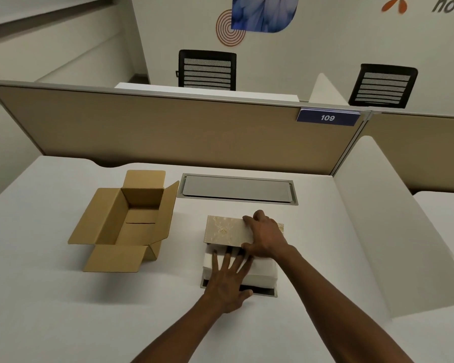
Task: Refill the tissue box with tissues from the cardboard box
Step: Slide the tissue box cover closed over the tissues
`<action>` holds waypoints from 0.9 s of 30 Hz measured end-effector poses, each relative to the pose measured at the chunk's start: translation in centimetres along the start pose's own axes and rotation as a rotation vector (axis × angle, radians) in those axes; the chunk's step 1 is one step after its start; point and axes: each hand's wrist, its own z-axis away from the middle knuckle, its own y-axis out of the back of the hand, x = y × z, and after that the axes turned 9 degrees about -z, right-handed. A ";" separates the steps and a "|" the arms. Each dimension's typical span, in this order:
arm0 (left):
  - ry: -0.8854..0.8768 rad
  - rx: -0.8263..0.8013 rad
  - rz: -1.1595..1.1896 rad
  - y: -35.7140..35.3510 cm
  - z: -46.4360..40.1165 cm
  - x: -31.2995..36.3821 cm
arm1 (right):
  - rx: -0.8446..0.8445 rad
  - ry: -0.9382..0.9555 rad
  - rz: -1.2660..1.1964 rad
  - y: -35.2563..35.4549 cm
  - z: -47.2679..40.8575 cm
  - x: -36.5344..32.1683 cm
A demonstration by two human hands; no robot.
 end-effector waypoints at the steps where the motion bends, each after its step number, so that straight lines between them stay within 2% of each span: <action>1: 0.002 -0.008 -0.007 0.3 0.1 0.0 | 0.006 0.001 0.010 -0.2 0.2 -0.1; 8: 0.024 -0.030 -0.016 0.9 0.3 0.4 | 0.049 0.001 0.025 -2.0 2.1 -0.5; 15: 0.075 -0.044 0.106 1.2 0.6 0.8 | 0.028 0.060 0.097 -3.6 3.3 -0.9; 27: 0.135 0.100 0.220 -0.3 1.3 -0.2 | -0.321 -0.016 0.048 1.3 -2.7 -1.9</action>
